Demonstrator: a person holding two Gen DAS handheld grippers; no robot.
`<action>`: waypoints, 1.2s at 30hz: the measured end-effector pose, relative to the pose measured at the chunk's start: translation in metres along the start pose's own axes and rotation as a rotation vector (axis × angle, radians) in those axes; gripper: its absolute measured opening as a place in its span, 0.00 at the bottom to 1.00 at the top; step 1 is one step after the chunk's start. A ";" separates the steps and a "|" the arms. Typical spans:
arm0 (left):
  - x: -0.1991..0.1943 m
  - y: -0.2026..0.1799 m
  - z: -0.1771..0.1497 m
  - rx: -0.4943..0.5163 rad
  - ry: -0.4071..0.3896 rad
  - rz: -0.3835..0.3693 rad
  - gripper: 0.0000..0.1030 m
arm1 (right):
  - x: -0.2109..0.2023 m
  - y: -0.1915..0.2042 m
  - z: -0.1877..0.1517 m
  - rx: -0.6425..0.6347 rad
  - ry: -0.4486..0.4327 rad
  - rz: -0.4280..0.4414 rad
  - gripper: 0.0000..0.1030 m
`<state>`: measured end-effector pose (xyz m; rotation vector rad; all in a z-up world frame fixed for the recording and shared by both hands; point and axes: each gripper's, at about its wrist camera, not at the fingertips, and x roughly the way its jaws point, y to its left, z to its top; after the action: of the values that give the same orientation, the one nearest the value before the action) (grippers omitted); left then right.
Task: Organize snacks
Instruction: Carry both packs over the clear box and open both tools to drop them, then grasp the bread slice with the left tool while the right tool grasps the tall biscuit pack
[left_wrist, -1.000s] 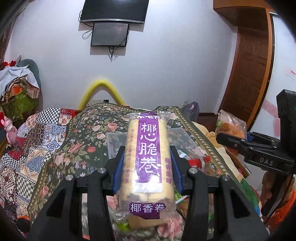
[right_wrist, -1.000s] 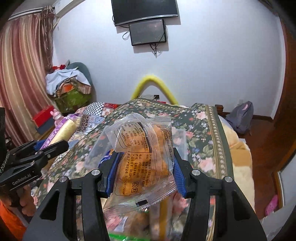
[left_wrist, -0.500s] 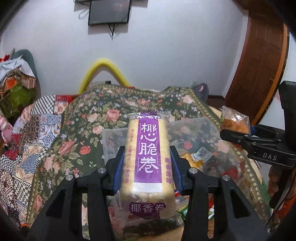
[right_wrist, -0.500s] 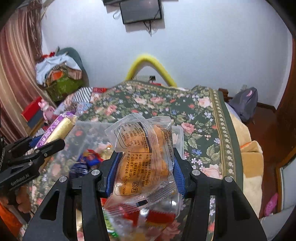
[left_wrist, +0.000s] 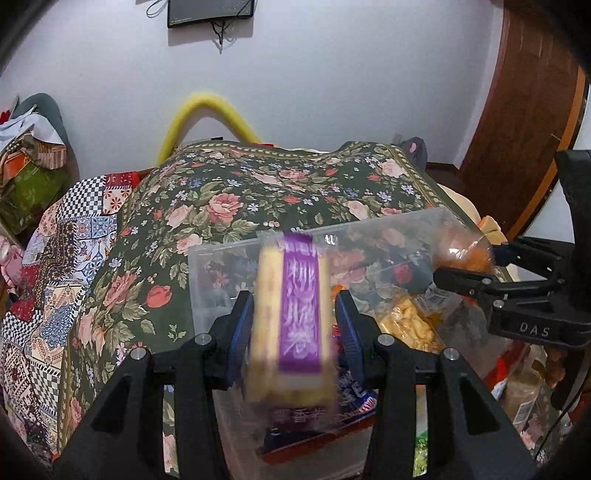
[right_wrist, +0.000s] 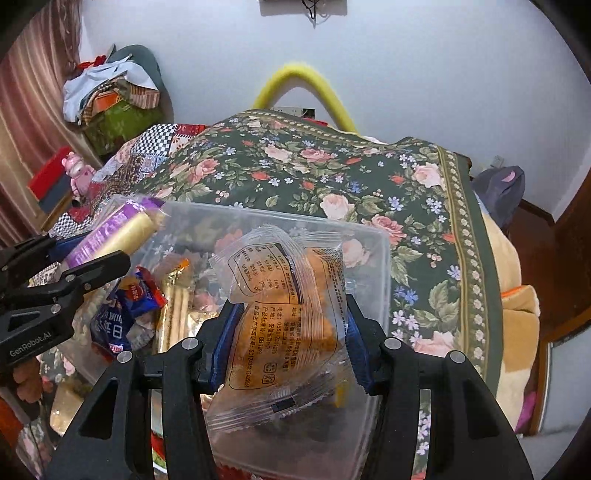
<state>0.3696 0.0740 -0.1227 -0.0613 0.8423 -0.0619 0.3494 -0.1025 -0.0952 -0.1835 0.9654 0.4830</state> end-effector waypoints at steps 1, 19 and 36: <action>0.000 0.001 0.001 -0.005 0.003 -0.004 0.45 | 0.000 0.000 0.001 -0.003 -0.004 -0.002 0.48; -0.089 -0.003 -0.027 0.006 -0.094 -0.035 0.59 | -0.078 0.018 -0.023 -0.036 -0.197 0.006 0.52; -0.091 -0.041 -0.116 0.081 0.046 0.003 0.79 | -0.098 0.017 -0.107 -0.026 -0.164 -0.009 0.58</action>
<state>0.2213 0.0368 -0.1283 0.0176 0.8849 -0.0949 0.2157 -0.1567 -0.0737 -0.1685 0.7979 0.4944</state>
